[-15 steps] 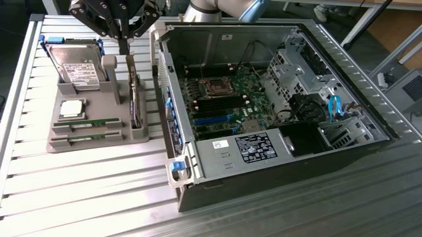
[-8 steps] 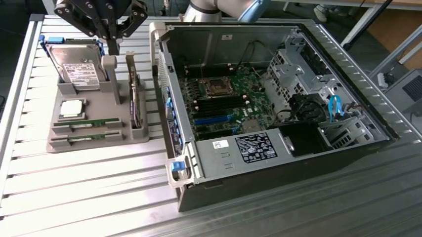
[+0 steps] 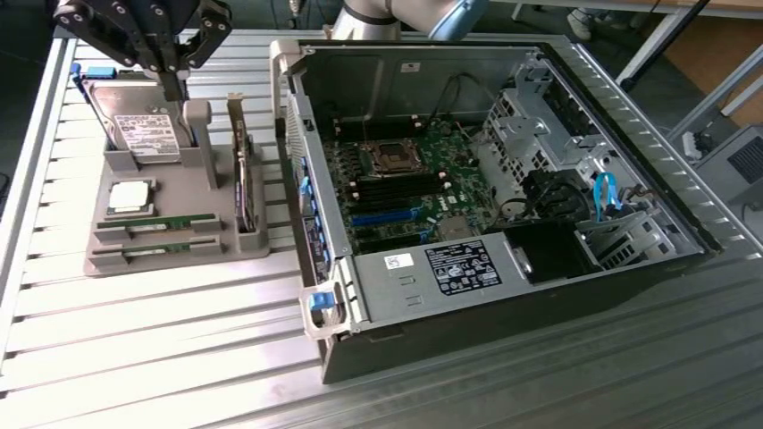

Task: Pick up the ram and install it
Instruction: 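Reach for the ram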

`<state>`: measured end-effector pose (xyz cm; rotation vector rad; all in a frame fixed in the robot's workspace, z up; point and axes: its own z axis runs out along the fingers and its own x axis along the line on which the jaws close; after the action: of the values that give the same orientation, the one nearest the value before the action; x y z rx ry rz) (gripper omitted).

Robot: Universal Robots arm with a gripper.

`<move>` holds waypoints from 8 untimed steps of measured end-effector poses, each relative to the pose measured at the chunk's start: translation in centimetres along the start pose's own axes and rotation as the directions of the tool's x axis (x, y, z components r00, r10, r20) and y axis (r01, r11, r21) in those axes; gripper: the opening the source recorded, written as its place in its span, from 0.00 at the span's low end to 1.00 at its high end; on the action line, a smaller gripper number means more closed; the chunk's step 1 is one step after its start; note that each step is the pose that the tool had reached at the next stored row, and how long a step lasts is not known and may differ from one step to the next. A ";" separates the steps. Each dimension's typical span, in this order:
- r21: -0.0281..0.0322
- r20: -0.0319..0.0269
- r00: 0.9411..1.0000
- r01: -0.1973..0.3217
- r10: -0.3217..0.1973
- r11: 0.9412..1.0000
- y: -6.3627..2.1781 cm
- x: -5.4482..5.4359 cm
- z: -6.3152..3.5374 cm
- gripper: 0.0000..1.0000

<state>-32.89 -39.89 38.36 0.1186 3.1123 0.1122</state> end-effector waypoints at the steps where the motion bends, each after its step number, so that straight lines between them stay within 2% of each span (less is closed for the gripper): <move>1: 0.000 0.000 1.000 0.000 0.000 1.000 0.00 0.0 0.00 0.09; 8: 0.000 0.000 1.000 0.000 0.000 1.000 -1.35 -0.1 -0.09 0.09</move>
<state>-32.90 -41.25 38.36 0.1186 3.1122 0.1123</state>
